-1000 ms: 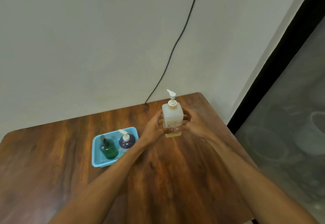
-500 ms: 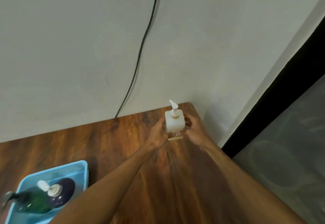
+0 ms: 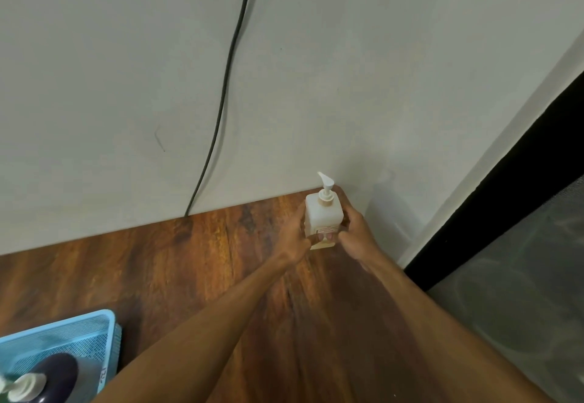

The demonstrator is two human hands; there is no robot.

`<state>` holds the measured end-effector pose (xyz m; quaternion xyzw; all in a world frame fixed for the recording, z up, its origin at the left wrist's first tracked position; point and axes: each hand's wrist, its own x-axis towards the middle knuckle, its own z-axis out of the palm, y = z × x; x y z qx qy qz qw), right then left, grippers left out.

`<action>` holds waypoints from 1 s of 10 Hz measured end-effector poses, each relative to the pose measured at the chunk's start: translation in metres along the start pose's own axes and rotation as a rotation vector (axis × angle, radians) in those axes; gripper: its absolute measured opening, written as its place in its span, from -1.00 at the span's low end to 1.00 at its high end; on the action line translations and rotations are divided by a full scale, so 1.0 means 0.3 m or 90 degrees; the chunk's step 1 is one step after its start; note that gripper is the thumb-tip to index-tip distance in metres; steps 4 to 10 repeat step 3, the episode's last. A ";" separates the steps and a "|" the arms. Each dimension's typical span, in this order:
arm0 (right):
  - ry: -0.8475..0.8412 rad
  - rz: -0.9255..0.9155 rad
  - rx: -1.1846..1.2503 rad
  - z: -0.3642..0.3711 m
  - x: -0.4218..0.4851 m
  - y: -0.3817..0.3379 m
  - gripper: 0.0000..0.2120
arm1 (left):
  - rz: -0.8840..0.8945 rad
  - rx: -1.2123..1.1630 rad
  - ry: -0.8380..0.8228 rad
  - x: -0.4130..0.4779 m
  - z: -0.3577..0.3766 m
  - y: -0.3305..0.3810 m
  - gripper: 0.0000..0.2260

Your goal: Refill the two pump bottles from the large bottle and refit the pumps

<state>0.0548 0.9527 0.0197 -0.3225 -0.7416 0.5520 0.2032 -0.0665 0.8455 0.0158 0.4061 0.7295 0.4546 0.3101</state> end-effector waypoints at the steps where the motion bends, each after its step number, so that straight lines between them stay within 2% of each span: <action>1: 0.002 -0.010 0.016 0.004 0.004 0.012 0.03 | -0.003 -0.005 -0.010 0.000 0.005 -0.010 -0.28; 3: 0.018 0.042 0.063 -0.002 -0.056 -0.019 0.07 | -0.044 -0.009 -0.023 -0.081 -0.055 0.047 -0.10; 10: 0.018 0.042 0.063 -0.002 -0.056 -0.019 0.07 | -0.044 -0.009 -0.023 -0.081 -0.055 0.047 -0.10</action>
